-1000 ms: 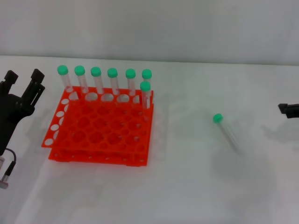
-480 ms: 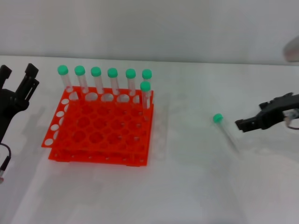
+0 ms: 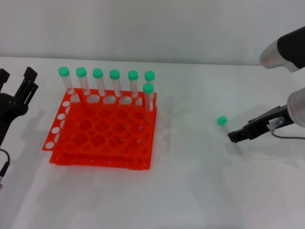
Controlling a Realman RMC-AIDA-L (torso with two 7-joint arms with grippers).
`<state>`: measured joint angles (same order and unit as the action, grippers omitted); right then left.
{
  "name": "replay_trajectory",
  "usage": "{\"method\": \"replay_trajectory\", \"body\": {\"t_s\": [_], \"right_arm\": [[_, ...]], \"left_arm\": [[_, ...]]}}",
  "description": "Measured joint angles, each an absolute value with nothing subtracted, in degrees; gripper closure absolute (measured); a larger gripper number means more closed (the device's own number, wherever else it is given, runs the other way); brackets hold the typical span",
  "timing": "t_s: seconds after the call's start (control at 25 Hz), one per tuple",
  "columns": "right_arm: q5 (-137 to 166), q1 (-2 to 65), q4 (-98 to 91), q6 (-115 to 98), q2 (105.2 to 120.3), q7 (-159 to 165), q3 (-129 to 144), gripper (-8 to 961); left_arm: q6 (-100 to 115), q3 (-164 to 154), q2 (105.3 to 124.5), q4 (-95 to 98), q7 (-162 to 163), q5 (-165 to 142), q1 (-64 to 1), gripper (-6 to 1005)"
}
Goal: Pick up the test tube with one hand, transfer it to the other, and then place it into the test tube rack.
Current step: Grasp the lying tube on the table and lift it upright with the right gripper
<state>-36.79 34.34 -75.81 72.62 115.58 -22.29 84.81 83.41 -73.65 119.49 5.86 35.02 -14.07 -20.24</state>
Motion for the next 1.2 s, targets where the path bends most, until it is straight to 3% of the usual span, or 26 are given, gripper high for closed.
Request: {"method": "replay_trajectory", "body": {"t_s": [0.12,0.48,0.88,1.2], "right_arm": [[-36.7,35.8,-73.0,72.6,115.58,-21.9,85.3,231],[-36.6,37.8,-68.1,71.9,115.57,-21.7,85.5,230],[-36.6,40.6,-62.9,71.1,115.58,-21.6,85.7,295],[-34.7,42.6,-60.6,70.4,115.65,-19.8,87.2,419]], "left_arm": [[83.4,-73.9,119.51,5.8,35.0,-14.1,-20.2,197],[83.4,-73.9,119.62,5.8,35.0,-14.4,-20.1,197],[83.4,-73.9,119.59,5.7,35.0,-14.5,-20.0,198],[83.4,-73.9,119.53,5.7,35.0,-14.5,-20.0,198]]}}
